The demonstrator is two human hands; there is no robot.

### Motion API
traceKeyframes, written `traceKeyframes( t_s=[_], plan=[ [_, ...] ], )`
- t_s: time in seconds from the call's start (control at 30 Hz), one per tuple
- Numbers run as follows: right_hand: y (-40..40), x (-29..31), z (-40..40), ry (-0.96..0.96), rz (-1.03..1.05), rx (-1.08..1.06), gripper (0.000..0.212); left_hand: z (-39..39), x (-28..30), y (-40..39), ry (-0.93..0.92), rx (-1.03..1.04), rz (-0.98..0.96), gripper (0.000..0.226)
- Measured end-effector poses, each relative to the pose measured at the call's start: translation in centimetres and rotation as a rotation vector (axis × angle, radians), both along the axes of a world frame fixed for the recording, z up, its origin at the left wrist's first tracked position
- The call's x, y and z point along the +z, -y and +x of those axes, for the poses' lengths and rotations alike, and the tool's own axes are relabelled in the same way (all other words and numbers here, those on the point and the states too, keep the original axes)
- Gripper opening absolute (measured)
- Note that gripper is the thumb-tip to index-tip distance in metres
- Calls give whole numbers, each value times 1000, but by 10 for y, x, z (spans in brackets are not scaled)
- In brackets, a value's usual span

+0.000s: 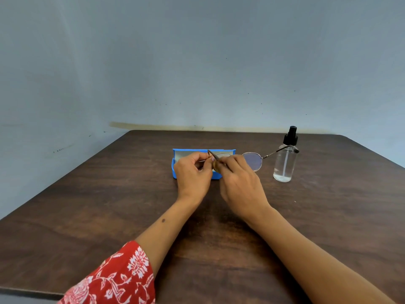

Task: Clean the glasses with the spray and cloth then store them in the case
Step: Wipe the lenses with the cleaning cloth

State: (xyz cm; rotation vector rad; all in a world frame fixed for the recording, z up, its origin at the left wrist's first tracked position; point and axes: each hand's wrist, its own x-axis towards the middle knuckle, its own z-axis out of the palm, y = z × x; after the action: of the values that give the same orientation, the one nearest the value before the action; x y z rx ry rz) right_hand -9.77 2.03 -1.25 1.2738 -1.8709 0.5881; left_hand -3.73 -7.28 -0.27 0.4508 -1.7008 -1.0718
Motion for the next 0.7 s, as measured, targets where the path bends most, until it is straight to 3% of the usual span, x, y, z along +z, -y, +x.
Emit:
traceKeyframes(
  t_s=[0.27,0.5,0.7],
  plan=[
    [-4,1,-2,-6,72,-110,38,1,2,-2,-3,15,-15,6],
    [-7,-1,4,-34,96,46,36,3,1,2,-6,40,-35,18],
    [-7,-2,0,14,58,-70,39,1,-1,3,1,42,-26,5]
  ],
)
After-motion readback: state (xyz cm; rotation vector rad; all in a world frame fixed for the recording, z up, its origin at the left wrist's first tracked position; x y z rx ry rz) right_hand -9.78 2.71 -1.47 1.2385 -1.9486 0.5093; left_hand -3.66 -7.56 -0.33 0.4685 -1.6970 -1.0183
